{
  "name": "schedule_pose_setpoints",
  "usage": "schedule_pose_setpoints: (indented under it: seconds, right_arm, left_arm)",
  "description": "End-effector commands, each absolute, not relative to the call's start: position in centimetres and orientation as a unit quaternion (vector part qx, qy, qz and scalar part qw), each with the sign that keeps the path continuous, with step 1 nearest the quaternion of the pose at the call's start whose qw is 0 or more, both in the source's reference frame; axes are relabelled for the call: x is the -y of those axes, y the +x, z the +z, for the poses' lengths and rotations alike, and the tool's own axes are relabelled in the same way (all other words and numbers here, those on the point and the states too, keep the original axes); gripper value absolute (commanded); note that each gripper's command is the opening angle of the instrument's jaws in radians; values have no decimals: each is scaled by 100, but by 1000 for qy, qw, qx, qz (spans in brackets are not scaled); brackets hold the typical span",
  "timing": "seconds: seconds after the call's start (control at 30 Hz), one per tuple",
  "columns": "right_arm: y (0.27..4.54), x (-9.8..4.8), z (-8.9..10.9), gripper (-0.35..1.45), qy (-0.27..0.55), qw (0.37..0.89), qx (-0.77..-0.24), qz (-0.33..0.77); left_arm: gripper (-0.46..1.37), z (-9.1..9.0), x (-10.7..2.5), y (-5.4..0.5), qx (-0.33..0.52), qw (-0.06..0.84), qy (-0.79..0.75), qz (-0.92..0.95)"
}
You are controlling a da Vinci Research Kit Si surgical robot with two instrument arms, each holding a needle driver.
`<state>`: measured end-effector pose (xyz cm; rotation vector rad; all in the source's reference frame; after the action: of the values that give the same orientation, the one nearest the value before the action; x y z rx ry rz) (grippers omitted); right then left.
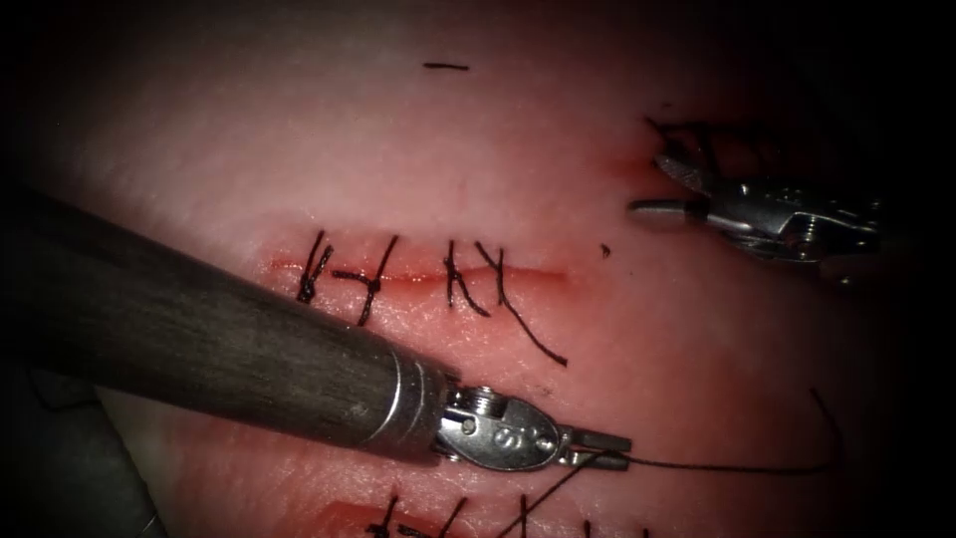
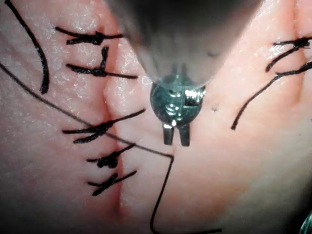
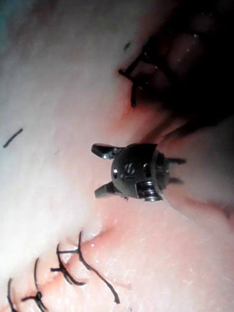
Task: Wound Closure
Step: Drop the suture end from the left gripper, then grab the short tail with the left gripper
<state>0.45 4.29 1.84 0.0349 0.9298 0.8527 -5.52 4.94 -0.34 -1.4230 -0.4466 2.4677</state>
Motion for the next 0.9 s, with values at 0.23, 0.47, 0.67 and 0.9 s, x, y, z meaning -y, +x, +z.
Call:
schedule_pose_setpoints:
  seconds: [0.23, 0.47, 0.67, 0.9]
  right_arm:
    - [52, -428, 184, 112, 19, 807, -437, 397]
    - [53, -426, 184, 115, 22, 806, -440, 395]
    - [52, -428, 184, 112, 24, 806, -441, 394]
    - [54, -428, 184, 105, 6, 822, -437, 364]
  left_arm:
    - [56, -41, -487, -512, 182, 112, -452, 866]
    - [84, -51, -494, -484, 193, 108, -454, 863]
    - [101, -75, -515, -463, 181, 131, -446, 867]
    - [99, -114, -548, -432, 164, 160, -460, 858]
